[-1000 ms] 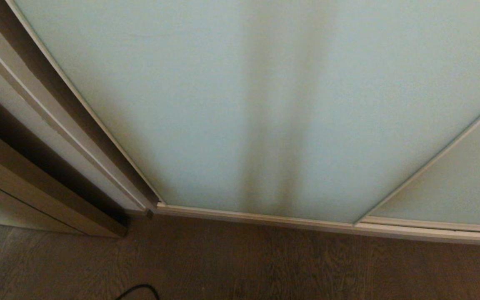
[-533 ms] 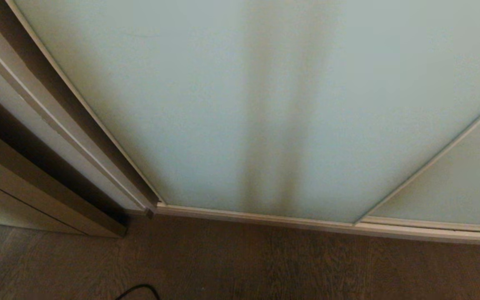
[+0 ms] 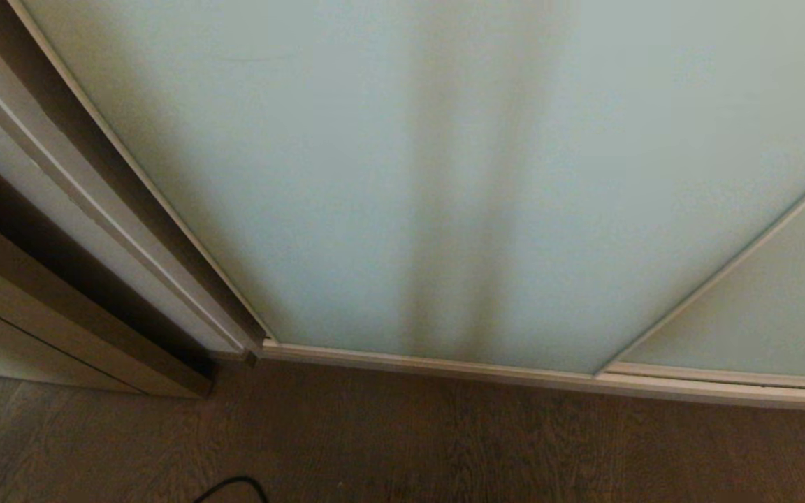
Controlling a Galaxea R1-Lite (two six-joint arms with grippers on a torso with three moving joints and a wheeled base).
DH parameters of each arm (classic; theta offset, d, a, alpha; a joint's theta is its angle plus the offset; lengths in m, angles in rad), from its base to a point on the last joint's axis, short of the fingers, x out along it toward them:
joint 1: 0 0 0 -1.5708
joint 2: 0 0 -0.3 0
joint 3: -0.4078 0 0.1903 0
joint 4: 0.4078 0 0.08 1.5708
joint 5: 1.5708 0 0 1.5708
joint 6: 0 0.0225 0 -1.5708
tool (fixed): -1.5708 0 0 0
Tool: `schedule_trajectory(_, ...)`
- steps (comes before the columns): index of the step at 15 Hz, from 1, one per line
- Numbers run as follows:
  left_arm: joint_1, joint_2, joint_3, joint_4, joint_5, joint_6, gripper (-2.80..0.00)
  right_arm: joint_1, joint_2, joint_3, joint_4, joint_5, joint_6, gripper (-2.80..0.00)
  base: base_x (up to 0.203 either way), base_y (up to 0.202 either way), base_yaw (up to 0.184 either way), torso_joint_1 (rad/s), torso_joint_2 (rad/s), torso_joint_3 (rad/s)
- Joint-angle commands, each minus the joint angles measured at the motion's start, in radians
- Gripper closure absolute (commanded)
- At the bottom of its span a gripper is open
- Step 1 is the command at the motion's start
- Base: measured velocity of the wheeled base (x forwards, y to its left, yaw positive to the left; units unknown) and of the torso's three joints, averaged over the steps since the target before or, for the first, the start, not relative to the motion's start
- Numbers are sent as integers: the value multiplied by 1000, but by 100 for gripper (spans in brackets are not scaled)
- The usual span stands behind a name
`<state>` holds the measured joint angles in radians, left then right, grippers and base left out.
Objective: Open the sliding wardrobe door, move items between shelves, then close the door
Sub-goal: Open the door
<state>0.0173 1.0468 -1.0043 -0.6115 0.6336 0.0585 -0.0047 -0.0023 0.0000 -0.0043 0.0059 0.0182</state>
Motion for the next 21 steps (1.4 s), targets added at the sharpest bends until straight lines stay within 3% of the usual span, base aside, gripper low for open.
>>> schedule_trajectory(1,0,132,-48,-7,-12,-1,0,0,1,2,0,0,0,0,0,0,0,0,0,0)
schedule_trajectory(7,1,256,-95,-8,-161,-34,0,0,1,0,0,0,0,0,0,0,0,0,0,0)
schedule_trajectory(11,23,336,-257,-7,-164,-46,0,0,1,1,0,0,0,0,0,0,0,0,0,0)
schedule_trajectory(16,65,401,-317,-21,-171,-46,0,0,1,1,0,0,0,0,0,0,0,0,0,0)
schedule_trajectory(21,68,472,-364,-51,-245,-46,0,0,1,2,0,0,0,0,0,0,0,0,0,0)
